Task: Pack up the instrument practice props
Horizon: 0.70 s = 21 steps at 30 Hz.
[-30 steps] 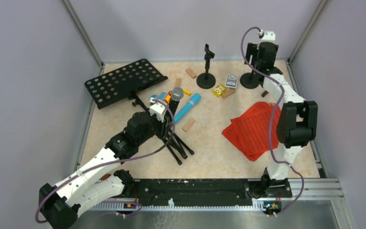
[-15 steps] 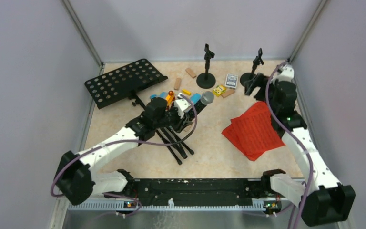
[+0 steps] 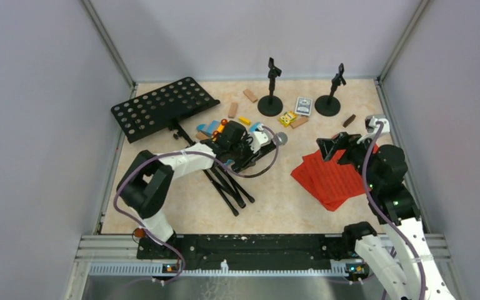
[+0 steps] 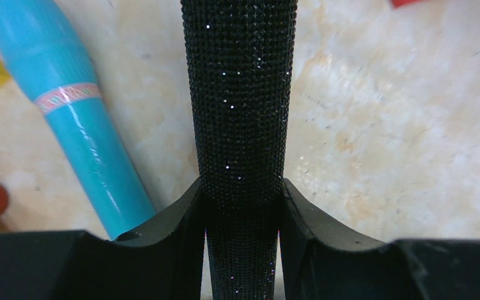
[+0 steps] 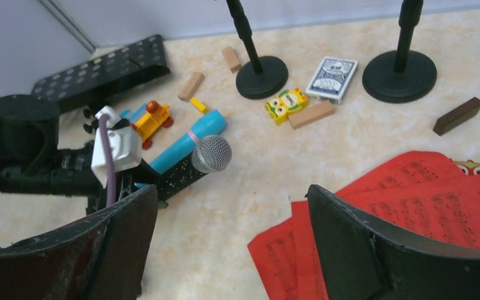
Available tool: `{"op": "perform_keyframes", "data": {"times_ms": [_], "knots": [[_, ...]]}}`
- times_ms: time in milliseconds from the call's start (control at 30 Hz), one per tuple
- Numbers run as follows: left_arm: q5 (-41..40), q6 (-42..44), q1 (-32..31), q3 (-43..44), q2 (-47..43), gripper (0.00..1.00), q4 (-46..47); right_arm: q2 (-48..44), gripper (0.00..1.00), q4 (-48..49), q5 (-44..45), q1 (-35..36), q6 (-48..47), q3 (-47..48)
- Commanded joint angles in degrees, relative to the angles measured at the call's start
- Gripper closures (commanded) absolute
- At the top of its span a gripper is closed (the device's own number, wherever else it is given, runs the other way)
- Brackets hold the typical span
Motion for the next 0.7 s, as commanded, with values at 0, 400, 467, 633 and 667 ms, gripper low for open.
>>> {"op": "perform_keyframes", "data": {"times_ms": [0, 400, 467, 633, 667], "knots": [[-0.7, 2.6, 1.5, 5.1, 5.7, 1.0, -3.1, -1.0, 0.12, -6.0, -1.4, 0.2, -6.4, 0.4], [0.7, -0.2, 5.8, 9.1, 9.2, 1.0, -6.0, -5.4, 0.12, -9.7, -0.8, 0.2, -8.1, -3.8], [1.1, -0.8, 6.6, 8.8, 9.1, 1.0, -5.8, -5.6, 0.12, -9.6, -0.9, 0.2, -7.9, -4.6], [1.0, -0.7, 7.6, 8.9, 9.9, 0.99, -7.1, -5.7, 0.12, -9.1, -1.6, 0.3, -7.4, -6.2], [2.5, -1.3, 7.8, 8.6, 9.6, 0.98, -6.7, -5.8, 0.12, -9.0, -1.6, 0.2, -7.6, -6.4]]}}
